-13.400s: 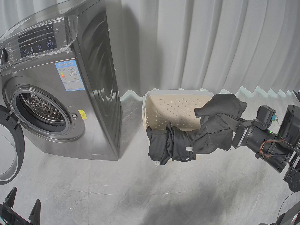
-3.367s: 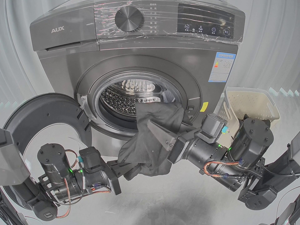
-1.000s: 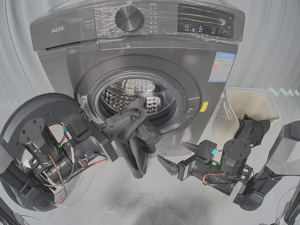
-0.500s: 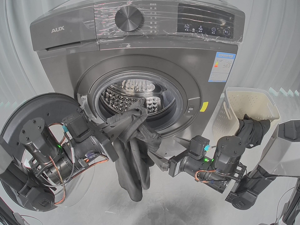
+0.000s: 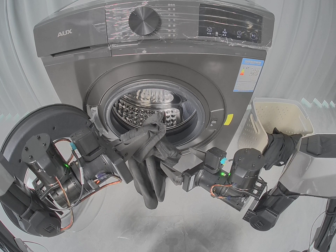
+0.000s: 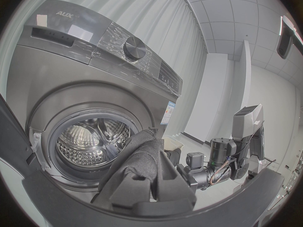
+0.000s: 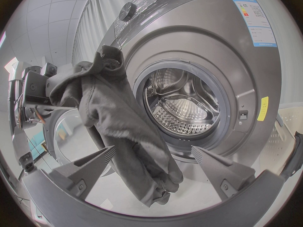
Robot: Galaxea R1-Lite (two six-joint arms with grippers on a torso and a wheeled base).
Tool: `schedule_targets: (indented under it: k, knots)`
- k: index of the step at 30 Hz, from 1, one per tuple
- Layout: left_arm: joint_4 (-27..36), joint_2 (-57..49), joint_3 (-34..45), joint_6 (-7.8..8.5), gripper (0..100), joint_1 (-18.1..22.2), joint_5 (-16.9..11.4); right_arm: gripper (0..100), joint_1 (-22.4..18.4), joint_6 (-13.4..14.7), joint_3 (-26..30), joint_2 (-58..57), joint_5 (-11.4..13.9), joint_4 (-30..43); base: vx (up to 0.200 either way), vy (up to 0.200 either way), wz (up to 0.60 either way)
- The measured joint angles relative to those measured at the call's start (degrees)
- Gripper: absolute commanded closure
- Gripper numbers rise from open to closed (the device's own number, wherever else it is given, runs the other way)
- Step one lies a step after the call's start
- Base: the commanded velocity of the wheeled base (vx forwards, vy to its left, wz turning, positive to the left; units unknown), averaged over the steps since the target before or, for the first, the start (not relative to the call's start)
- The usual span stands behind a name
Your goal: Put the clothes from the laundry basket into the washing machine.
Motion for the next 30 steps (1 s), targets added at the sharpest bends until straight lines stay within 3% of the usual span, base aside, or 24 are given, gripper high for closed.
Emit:
schedule_targets:
  k: [9,10,30]
  knots:
    - [0.0,0.1,0.1,-0.07,100,-0.1,-0.1,0,-0.3,-0.4,-3.6,1.5,1.1,0.0,0.000,0.000,0.00]
    - [0.0,0.1,0.1,-0.07,100,-0.1,-0.1,100,-0.2,-0.4,-3.7,1.5,1.2,-0.1,0.000,0.000,0.00]
    - [0.0,1.5,0.0,-0.13,100,0.2,0.0,100,2.6,0.0,-1.4,-0.8,1.1,-1.5,0.000,0.000,0.00]
